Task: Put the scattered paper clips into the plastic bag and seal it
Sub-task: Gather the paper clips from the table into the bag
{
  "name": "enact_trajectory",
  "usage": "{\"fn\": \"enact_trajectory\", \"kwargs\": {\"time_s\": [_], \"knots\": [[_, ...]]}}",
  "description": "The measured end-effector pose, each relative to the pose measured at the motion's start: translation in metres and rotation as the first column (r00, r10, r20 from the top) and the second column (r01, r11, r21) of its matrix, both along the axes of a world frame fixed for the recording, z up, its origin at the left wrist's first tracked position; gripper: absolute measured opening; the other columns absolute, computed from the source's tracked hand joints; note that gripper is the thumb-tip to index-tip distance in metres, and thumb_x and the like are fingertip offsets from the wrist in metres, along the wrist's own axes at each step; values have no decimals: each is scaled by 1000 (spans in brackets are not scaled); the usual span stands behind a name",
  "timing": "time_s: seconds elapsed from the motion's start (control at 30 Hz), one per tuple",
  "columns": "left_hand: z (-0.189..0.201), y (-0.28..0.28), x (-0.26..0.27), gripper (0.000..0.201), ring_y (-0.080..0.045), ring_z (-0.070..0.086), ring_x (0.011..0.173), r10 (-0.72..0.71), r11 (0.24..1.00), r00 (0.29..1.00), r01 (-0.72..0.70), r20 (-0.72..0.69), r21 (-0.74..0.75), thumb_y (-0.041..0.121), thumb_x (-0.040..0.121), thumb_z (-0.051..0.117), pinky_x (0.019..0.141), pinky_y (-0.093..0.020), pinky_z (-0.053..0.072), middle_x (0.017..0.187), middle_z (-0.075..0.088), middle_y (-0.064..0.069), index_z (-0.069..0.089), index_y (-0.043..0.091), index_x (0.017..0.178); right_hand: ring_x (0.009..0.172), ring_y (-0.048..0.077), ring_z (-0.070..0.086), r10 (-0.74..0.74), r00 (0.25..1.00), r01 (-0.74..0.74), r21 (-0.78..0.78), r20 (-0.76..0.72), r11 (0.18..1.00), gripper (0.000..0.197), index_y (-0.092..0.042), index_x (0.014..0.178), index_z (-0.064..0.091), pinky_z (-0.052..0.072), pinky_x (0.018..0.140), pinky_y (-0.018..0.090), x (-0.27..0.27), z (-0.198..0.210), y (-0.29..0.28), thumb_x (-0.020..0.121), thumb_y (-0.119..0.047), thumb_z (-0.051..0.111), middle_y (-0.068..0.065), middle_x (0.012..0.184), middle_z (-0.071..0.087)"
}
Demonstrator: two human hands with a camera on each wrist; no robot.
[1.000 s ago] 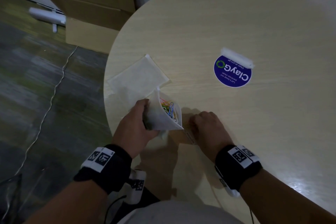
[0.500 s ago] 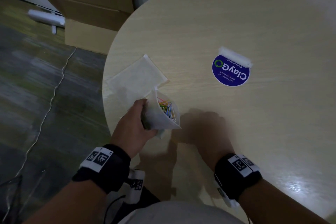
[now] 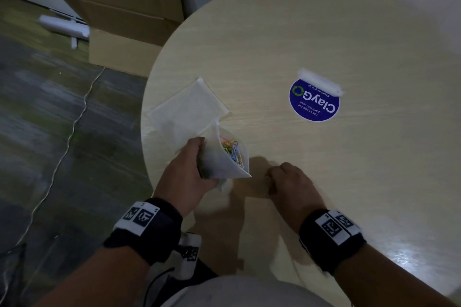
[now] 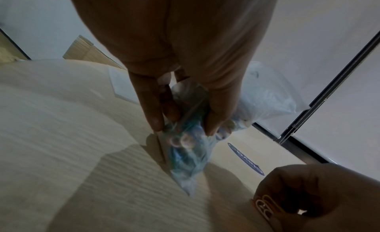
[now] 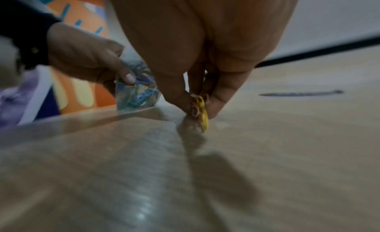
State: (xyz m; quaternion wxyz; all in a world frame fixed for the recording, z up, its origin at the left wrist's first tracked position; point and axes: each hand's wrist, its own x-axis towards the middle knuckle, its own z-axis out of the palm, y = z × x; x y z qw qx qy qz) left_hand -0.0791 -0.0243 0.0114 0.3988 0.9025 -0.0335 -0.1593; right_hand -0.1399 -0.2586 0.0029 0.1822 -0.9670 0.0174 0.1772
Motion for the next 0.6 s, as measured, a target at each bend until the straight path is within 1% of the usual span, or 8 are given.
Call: {"fn": "enact_trajectory", "kwargs": {"time_s": [0.1, 0.2, 0.3, 0.37, 0.43, 0.5, 0.53, 0.6], "knots": [[4, -5, 0, 85, -13, 63, 107, -13, 1000, 1000, 13, -6, -6, 20, 60, 90, 87, -36, 54, 120, 65, 6, 44, 33, 130, 90, 32, 55, -73, 995, 78, 93, -62, 993, 11, -13, 94, 59, 33, 71, 28, -4, 3, -5, 83, -14, 60, 10, 95, 58], [9, -9, -1, 83, -3, 57, 101, -25, 1000, 1000, 25, -14, -6, 18, 62, 89, 82, -24, 48, 115, 58, 16, 46, 29, 132, 94, 30, 55, -43, 996, 54, 134, -83, 990, 15, -13, 97, 61, 32, 73, 27, -12, 4, -8, 82, -12, 60, 9, 99, 59], [13, -14, -2, 80, 2, 51, 96, -39, 999, 999, 40, -12, 14, 20, 63, 89, 77, -18, 42, 110, 53, 21, 46, 30, 131, 91, 29, 56, -76, 993, 89, 151, -89, 984, 14, -14, 95, 62, 30, 70, 24, -16, 4, -14, 82, -16, 62, 8, 96, 59], [13, -18, -5, 79, -3, 56, 100, -52, 999, 999, 53, -16, 11, 19, 64, 88, 76, -15, 39, 110, 53, 20, 47, 28, 132, 87, 29, 58, -130, 987, 143, 151, -91, 978, 12, -15, 91, 63, 31, 68, 25, -15, 5, -19, 81, -20, 65, 7, 92, 61], [12, -20, -7, 80, -10, 59, 107, -66, 998, 997, 66, -31, 14, 18, 66, 87, 76, -13, 37, 114, 57, 14, 46, 25, 135, 78, 22, 59, -230, 971, 238, 192, -66, 952, 10, -20, 86, 66, 34, 61, 21, -9, 12, -22, 77, -18, 70, 2, 84, 65], [10, -21, -8, 83, -14, 60, 112, -74, 997, 996, 75, -48, 29, 20, 67, 87, 80, -14, 39, 125, 61, 8, 43, 25, 137, 64, 11, 56, -332, 943, 323, 284, -15, 903, 14, -25, 79, 66, 37, 55, 14, 1, 28, -24, 74, -15, 74, -7, 72, 65], [9, -21, -8, 84, -15, 60, 114, -76, 996, 996, 78, -53, 35, 21, 68, 87, 82, -16, 40, 128, 61, 6, 42, 26, 138, 60, 7, 56, -368, 930, 340, 337, 19, 878, 14, -25, 77, 66, 39, 56, 14, 7, 39, -24, 73, -15, 75, -8, 69, 66], [8, -22, -8, 84, -16, 60, 115, -78, 995, 996, 81, -51, 51, 21, 68, 86, 85, -18, 42, 131, 60, 5, 41, 27, 139, 61, 6, 61, -396, 915, 325, 437, 77, 838, 11, -25, 78, 67, 43, 57, 16, 21, 66, -20, 76, -20, 76, -7, 68, 69]]}}
